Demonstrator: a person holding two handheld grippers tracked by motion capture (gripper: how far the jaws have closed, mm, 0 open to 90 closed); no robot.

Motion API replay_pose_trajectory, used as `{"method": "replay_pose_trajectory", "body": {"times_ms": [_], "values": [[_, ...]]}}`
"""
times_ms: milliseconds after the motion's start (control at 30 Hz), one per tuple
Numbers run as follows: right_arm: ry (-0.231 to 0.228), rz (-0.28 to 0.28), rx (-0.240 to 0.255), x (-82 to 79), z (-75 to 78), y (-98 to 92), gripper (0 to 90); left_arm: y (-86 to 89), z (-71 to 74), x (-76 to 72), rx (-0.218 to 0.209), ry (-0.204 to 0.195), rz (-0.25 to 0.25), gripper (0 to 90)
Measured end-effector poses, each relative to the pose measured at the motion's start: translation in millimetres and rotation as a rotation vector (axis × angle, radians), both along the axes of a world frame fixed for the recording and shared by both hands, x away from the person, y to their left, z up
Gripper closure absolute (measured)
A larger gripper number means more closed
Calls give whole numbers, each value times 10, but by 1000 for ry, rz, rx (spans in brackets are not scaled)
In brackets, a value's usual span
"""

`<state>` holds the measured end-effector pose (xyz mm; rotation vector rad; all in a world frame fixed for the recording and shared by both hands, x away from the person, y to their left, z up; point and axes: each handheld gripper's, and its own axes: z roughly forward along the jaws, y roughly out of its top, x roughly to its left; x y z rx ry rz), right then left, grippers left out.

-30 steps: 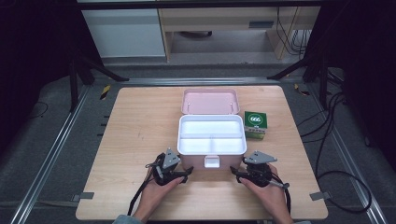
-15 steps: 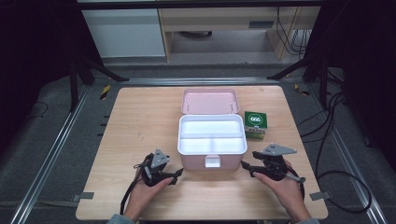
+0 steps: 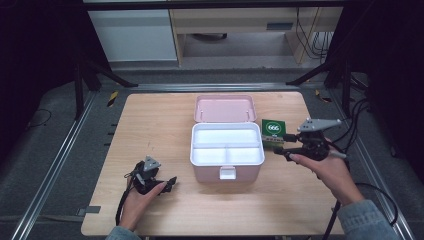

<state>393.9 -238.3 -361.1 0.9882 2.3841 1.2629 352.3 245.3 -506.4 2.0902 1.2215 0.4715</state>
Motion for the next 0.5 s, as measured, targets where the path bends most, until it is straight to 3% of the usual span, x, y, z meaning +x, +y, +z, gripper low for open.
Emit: {"method": "replay_pose_trajectory", "body": {"times_ms": [233, 500], "values": [[0, 107, -41, 316, 322, 289, 451, 81, -39, 38, 11, 1, 40, 101], [15, 181, -103, 632, 471, 663, 439, 88, -76, 41, 19, -27, 41, 69]]}}
